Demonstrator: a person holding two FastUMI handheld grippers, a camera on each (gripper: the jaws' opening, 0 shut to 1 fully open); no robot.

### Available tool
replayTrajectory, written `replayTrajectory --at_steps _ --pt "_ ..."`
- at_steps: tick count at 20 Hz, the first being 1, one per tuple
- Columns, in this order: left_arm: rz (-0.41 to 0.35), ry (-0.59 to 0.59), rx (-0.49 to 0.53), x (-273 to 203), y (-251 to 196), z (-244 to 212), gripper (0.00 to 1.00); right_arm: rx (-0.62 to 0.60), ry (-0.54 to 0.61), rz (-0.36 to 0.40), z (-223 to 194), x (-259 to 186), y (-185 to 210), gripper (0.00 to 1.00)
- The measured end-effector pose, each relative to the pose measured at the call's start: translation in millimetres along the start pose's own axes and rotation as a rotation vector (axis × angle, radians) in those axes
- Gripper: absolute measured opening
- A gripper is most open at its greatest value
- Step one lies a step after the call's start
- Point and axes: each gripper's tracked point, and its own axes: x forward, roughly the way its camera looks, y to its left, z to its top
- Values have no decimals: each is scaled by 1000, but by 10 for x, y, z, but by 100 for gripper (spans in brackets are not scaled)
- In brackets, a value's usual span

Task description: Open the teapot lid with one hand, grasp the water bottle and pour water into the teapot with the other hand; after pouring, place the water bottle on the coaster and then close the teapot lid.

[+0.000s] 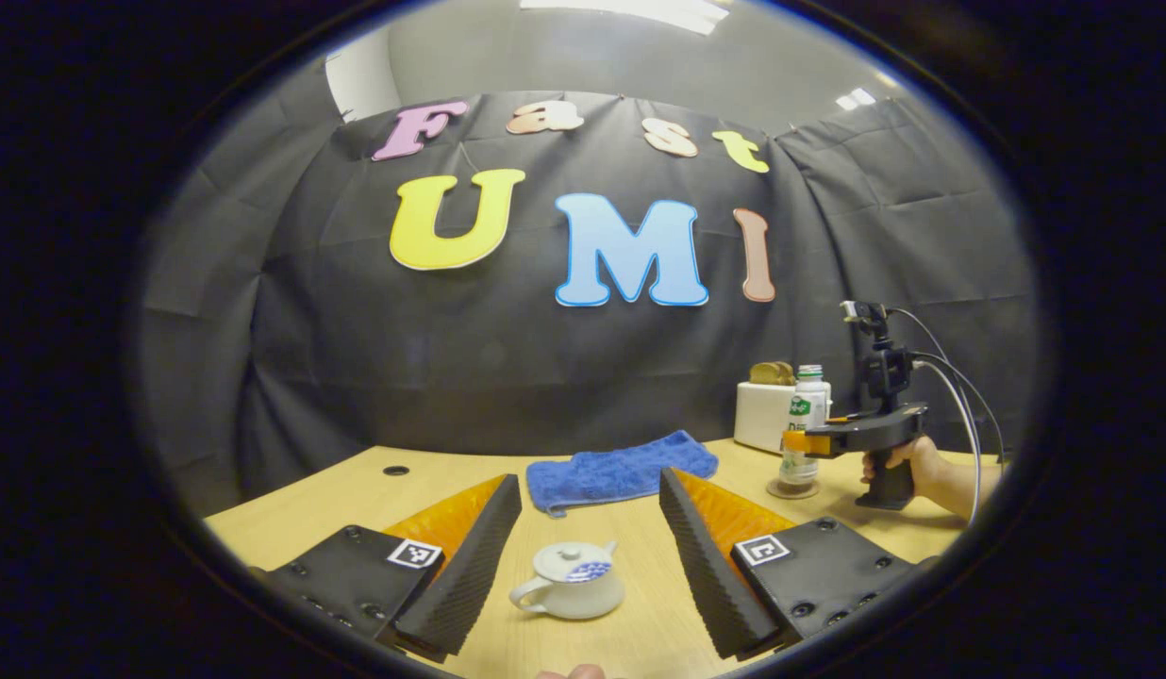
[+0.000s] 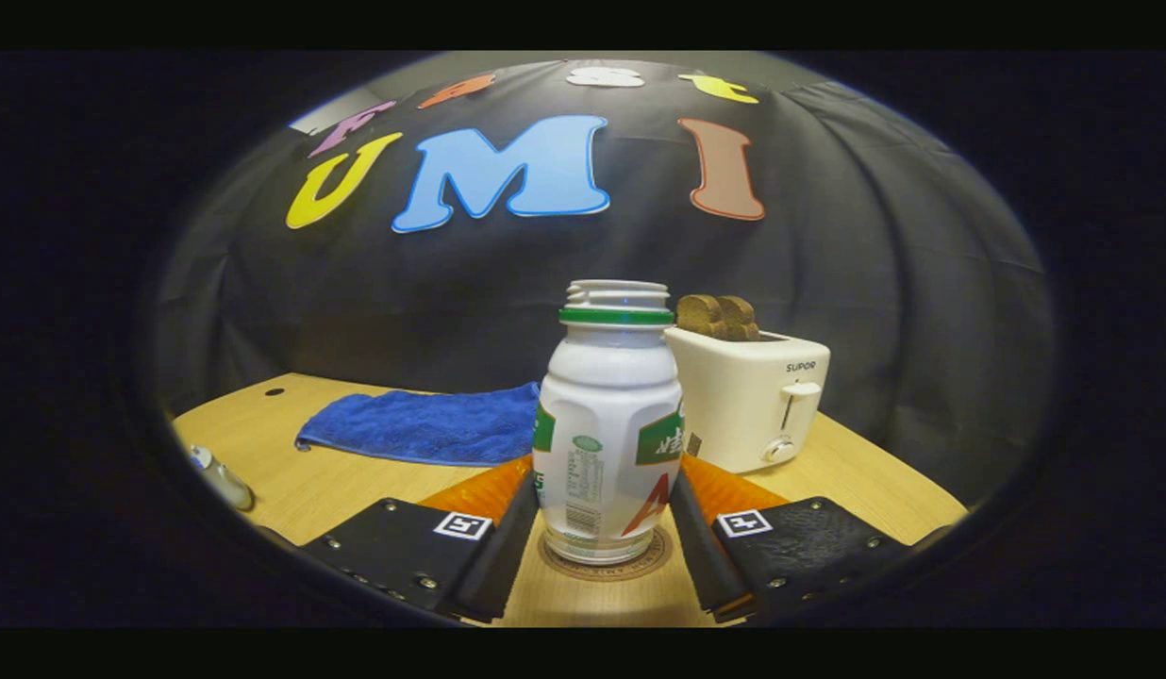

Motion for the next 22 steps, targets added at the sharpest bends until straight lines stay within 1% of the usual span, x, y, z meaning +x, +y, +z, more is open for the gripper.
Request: replayTrajectory --at_steps 1,2,4,9,12,13,14,17,18,19,22 --pt "16 3 10 -10 33 -11 100 -1 12 -6 -51 19 -15 72" --pt "25 -1 16 -7 52 -5 97 -1 17 -1 -71 31 -15 72" --pt "20 -7 12 -8 28 14 100 0 6 -3 -31 14 -8 72" --pt "24 -8 12 -34 38 1 100 -24 -3 -8 -72 -3 10 73" --pt "27 -15 1 -42 34 23 100 -34 8 -26 -114 3 0 76" --pt "32 -16 0 -51 48 21 100 -27 5 -30 -112 -10 -7 80" --pt "32 -14 -1 -52 51 22 100 -17 -4 -36 -84 -38 -12 92" --pt "25 3 1 -41 19 -43 100 -9 -13 -47 -62 -156 -13 93" --pt "24 -2 -1 -50 12 -22 97 -20 -18 -52 -50 -206 -9 93" --pt "20 -8 -1 -63 -8 -11 100 -32 -31 -67 -20 -273 -24 93" --pt "20 -12 10 -103 -29 -14 100 -30 -50 -88 58 -494 -4 93"
